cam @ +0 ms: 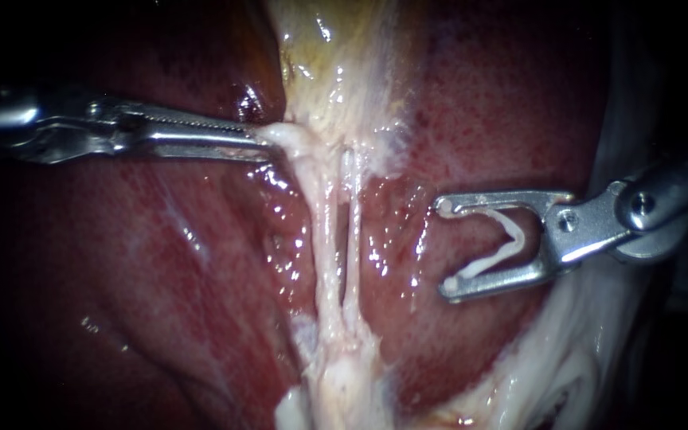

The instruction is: Grabbing gallbladder

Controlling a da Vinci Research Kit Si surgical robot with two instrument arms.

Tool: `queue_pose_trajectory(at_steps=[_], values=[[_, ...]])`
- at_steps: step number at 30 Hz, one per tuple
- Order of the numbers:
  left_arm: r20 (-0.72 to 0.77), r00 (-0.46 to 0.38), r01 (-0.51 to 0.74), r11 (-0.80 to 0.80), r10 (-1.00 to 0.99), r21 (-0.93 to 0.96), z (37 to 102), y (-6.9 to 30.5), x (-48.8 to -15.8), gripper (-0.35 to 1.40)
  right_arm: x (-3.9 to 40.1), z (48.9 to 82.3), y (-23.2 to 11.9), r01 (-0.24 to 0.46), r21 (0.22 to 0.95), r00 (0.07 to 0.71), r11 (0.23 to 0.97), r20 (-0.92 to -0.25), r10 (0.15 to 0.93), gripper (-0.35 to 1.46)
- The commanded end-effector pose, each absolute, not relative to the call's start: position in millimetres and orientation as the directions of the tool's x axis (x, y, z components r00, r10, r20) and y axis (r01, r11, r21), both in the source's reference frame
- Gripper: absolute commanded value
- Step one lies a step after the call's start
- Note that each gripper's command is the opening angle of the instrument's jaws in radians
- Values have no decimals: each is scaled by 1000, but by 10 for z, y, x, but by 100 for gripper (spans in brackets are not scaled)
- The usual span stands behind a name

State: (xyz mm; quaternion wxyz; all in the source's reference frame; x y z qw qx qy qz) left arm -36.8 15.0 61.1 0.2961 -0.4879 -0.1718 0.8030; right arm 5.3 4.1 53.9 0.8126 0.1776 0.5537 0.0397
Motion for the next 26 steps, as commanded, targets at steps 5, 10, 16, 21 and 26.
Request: queue_pose_trajectory(at_steps=[5,10,16,21,26], values=[[-668,-342,-302,-751,660,-587,580,163,-357,-35,53,539,41,132,332,384,934,-886,261,50],[-661,-337,-319,-742,670,-590,558,182,-339,-35,53,539,41,132,332,384,934,-886,261,50],[-656,-333,-333,-735,678,-591,553,188,-327,-35,53,539,41,132,332,384,934,-886,261,50],[-652,-330,-336,-731,682,-594,553,188,-327,-35,53,539,41,132,332,384,934,-886,261,50],[-652,-330,-339,-731,682,-592,553,187,-327,-35,53,539,41,132,332,384,934,-886,261,50]])
